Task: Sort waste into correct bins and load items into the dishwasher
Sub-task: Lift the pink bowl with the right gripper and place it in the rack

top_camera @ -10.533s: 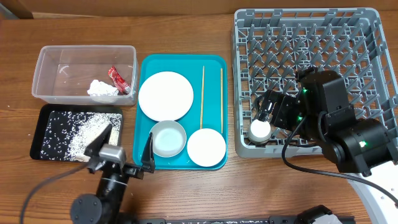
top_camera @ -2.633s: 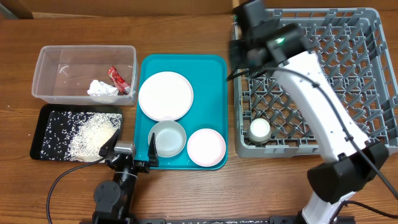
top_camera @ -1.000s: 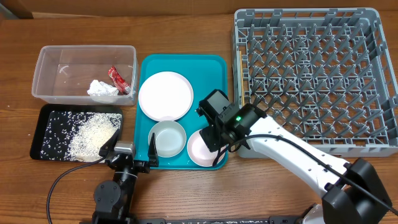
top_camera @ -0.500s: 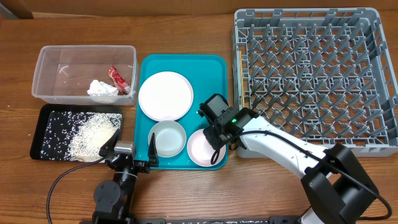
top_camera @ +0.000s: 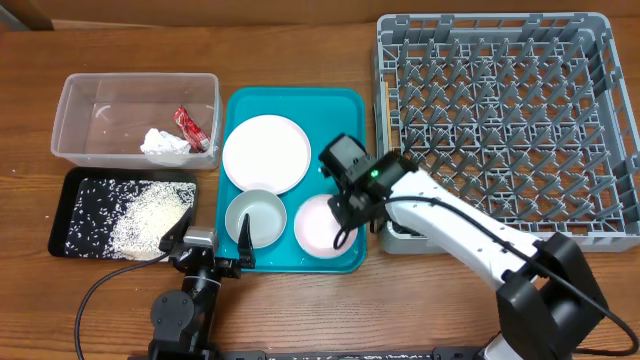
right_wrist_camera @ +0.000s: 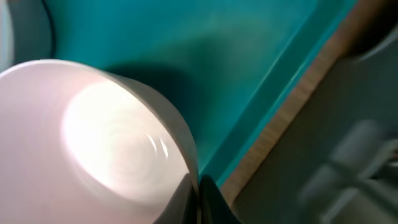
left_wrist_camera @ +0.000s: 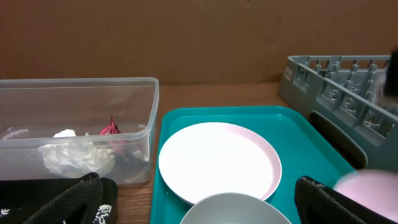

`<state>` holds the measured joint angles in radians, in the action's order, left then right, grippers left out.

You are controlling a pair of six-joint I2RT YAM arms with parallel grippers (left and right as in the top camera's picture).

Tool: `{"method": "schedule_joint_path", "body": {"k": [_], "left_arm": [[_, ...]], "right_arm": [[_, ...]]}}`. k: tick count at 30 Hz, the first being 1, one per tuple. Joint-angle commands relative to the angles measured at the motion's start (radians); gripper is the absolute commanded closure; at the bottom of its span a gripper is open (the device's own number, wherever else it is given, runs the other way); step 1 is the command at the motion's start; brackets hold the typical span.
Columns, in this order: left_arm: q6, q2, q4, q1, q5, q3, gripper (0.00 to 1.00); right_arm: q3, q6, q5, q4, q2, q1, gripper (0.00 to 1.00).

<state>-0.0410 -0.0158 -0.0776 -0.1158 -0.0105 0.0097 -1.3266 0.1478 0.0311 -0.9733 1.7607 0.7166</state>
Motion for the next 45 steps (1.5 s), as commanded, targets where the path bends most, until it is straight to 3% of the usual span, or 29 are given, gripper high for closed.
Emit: {"method": "schedule_joint_path", "body": {"k": [1, 6, 12, 14, 23, 28, 36, 45], "left_arm": [[0.019, 0.003, 0.0, 0.005, 0.014, -0.005, 0.0], [0.019, 0.003, 0.0, 0.005, 0.014, -0.005, 0.0], [0.019, 0.003, 0.0, 0.005, 0.014, -0.005, 0.0], [0.019, 0.003, 0.0, 0.005, 0.014, -0.005, 0.0], [0.019, 0.003, 0.0, 0.005, 0.014, -0.005, 0.0], [0.019, 0.003, 0.0, 0.005, 0.014, -0.005, 0.0], [0.019, 0.003, 0.0, 0.005, 0.014, -0.005, 0.0], [0.019, 0.003, 0.0, 0.005, 0.014, -0.005, 0.0]], "right_arm": [[-0.108, 0.073, 0.087, -0.041, -0.045, -0.019, 0.96], [-0.232, 0.207, 0.334, -0.132, -0.101, -0.038, 0.96], [-0.271, 0.518, 0.949, -0.207, -0.167, -0.046, 0.96], [-0.271, 0.564, 1.051, -0.214, -0.167, -0.066, 0.96], [-0.269, 0.559, 0.967, -0.204, -0.074, -0.289, 0.96], [-0.269, 0.547, 1.057, -0.214, 0.028, -0.35, 0.96], [-0.269, 0.464, 1.08, -0.216, 0.151, -0.34, 0.96], [-0.263, 0.465, 1.061, -0.257, 0.183, -0.243, 0.96]]}}
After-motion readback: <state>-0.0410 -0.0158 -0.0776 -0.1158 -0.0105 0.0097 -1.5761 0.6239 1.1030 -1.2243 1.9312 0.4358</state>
